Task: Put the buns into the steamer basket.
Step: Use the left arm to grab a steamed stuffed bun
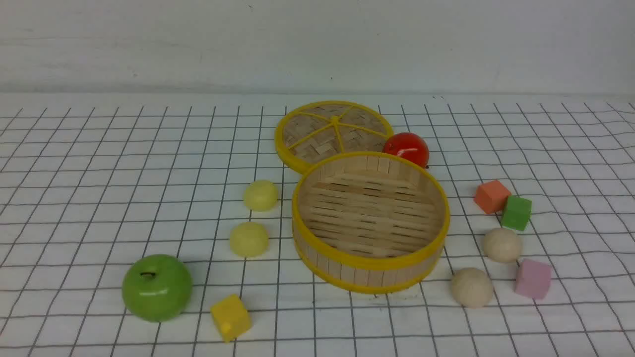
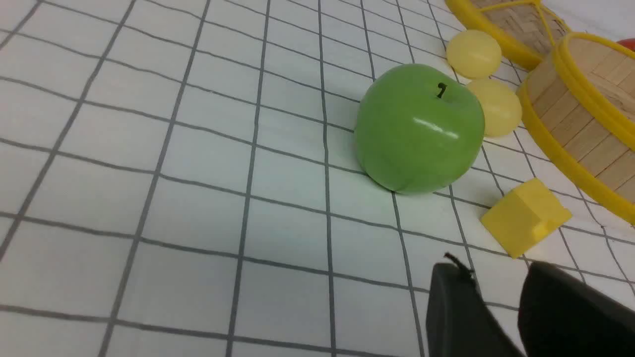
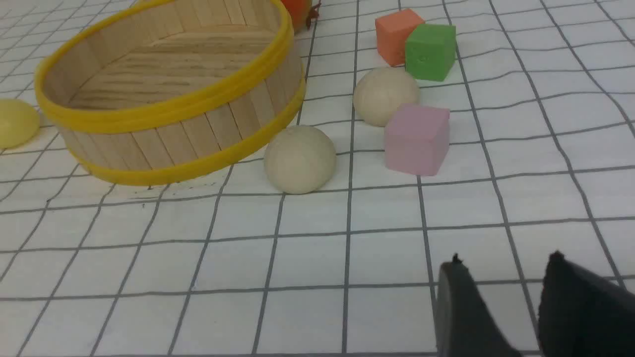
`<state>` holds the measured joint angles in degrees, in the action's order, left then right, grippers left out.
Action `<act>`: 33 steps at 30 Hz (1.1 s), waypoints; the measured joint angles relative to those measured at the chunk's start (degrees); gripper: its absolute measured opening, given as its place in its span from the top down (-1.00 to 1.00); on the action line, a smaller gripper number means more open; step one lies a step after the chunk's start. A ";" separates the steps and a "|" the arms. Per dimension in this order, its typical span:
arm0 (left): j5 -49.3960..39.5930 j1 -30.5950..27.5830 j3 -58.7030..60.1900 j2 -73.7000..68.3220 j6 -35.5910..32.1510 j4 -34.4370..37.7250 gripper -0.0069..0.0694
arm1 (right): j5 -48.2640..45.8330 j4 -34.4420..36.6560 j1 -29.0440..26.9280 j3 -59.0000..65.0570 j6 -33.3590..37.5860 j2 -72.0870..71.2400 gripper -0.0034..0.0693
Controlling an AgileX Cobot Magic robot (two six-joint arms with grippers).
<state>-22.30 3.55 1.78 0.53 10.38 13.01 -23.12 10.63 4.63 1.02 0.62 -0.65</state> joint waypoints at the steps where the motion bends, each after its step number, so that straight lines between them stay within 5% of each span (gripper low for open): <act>1: 0.00 0.00 0.00 0.00 0.00 0.00 0.30 | 0.00 0.00 0.00 0.00 0.00 0.00 0.25; 24: 0.20 0.00 0.00 0.00 0.00 0.09 0.30 | 0.00 0.00 0.00 0.00 0.00 0.00 0.25; 28: 2.15 0.00 0.00 0.02 3.25 5.31 0.30 | 0.00 -0.01 0.00 0.00 0.00 0.00 0.25; 33: 11.49 0.00 0.00 0.06 13.07 28.04 0.30 | 0.00 -0.01 0.00 0.00 0.00 0.00 0.25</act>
<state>-10.81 3.55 1.78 0.60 23.45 41.06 -23.12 10.62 4.63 1.02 0.62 -0.65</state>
